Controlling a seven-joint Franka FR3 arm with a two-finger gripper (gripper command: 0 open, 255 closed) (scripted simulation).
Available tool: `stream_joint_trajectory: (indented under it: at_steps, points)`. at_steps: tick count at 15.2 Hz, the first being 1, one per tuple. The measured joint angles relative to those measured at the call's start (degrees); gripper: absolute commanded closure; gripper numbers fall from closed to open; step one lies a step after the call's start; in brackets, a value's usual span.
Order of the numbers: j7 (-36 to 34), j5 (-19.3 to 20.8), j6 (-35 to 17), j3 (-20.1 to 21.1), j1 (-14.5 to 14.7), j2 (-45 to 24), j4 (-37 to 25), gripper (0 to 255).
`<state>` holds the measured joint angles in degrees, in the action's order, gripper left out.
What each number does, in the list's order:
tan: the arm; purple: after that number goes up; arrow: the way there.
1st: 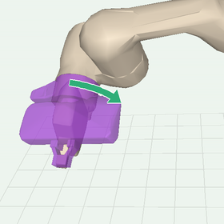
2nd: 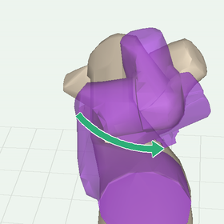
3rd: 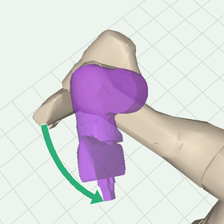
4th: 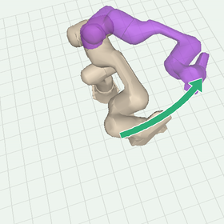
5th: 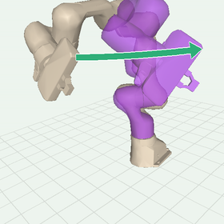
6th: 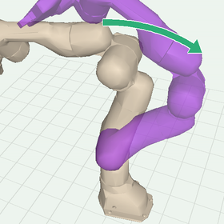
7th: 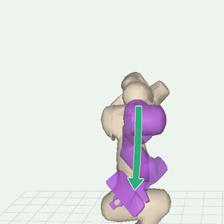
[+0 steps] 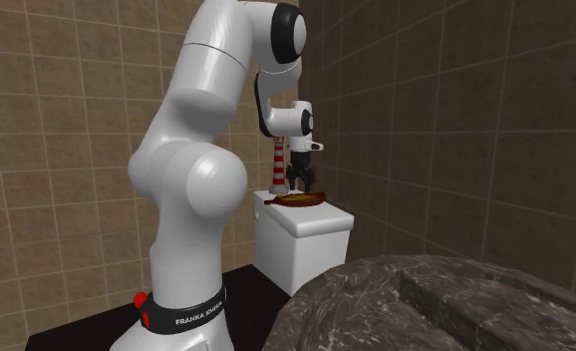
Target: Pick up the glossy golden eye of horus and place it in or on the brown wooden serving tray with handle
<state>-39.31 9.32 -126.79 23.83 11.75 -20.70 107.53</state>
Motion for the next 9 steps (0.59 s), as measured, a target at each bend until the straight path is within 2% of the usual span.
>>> stream_joint_trajectory:
  at_steps: [3, 9]
  points:
    - [0.73, -1.07, 3.47, 0.46, -0.35, 1.88, -1.79, 0]
    - [0.74, -1.45, 4.25, 0.68, -0.37, 2.68, -1.76, 0]
